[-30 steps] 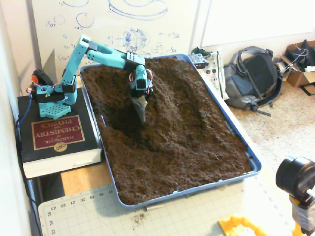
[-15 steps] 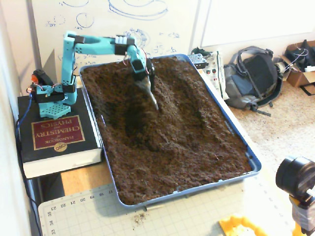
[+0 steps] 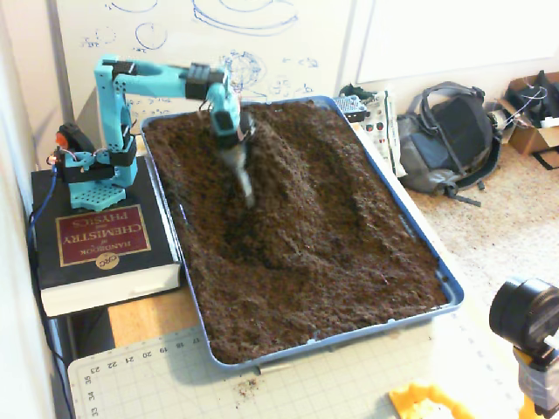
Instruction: Build a berm.
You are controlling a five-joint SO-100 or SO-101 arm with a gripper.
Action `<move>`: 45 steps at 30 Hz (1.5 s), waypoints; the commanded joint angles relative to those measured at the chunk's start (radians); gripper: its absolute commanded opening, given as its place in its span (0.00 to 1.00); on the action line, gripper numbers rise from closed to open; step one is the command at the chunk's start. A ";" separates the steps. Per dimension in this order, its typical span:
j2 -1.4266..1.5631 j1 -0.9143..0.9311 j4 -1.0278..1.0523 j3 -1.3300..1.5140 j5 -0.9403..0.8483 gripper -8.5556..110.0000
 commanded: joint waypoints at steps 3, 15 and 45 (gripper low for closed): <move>0.067 0.089 0.008 0.109 -0.081 0.07; -0.175 0.161 -0.009 0.064 -0.209 0.07; -0.719 0.147 -0.008 -0.652 -0.210 0.07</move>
